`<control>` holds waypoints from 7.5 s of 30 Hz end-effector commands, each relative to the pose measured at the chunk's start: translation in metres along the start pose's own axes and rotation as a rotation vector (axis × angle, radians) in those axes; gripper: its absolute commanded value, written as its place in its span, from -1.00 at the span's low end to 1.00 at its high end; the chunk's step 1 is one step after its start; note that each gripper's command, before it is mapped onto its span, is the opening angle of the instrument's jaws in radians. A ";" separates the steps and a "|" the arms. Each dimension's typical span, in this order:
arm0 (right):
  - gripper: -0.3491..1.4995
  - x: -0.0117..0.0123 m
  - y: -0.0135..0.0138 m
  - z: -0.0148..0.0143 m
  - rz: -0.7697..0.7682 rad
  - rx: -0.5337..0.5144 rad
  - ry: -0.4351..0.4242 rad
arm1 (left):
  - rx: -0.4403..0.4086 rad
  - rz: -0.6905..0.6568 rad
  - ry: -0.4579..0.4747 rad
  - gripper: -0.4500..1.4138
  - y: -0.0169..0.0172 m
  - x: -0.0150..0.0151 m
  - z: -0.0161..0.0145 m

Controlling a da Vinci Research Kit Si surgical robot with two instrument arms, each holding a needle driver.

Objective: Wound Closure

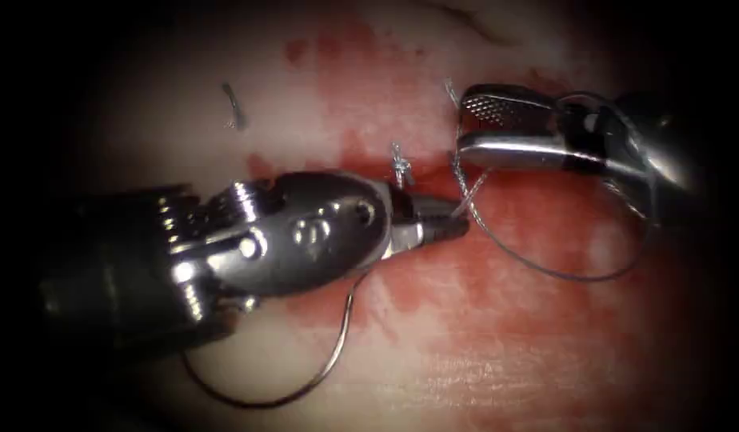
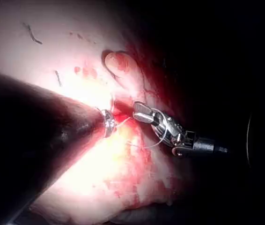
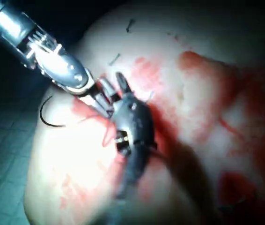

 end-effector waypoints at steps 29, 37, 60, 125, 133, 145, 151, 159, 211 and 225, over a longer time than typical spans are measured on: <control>0.07 -0.0065 0.0043 0.0064 0.189 -0.079 -0.326 | -0.008 0.000 0.003 -0.89 0.0007 0.0009 -0.0006; -1.00 -0.0062 0.0043 0.0056 0.194 -0.046 -0.306 | -0.007 0.003 0.000 -0.89 0.0003 0.0005 -0.0011; -1.00 -0.0057 0.0002 0.0016 0.127 0.017 -0.157 | 0.042 -0.067 -0.043 -0.89 -0.0137 0.0012 -0.0106; 0.13 -0.0089 -0.0006 -0.0017 0.007 0.077 -0.179 | 0.217 -0.168 -0.028 -0.89 -0.0384 -0.0008 -0.0164; 0.80 -0.0039 -0.0003 -0.0034 0.033 0.101 -0.179 | 0.136 -0.183 0.104 -0.89 -0.0304 0.0050 -0.0183; 0.82 -0.0047 0.0007 0.0028 0.036 0.089 -0.206 | -0.002 -0.216 0.350 -0.89 -0.0229 0.0154 -0.0259; 0.82 -0.0049 0.0013 0.0035 0.034 0.082 -0.208 | -0.028 -0.202 0.388 -0.89 -0.0214 0.0176 -0.0268; 0.89 -0.0066 0.0009 0.0056 0.023 0.086 -0.219 | -0.035 -0.180 0.397 -0.89 -0.0204 0.0170 -0.0243; 0.91 -0.0053 0.0022 0.0052 -0.028 0.095 -0.161 | -0.031 -0.172 0.394 -0.89 -0.0188 0.0170 -0.0239; 0.98 -0.0038 0.0053 -0.0096 -0.015 -0.032 -0.128 | -0.028 -0.161 0.345 -0.89 -0.0178 0.0147 -0.0100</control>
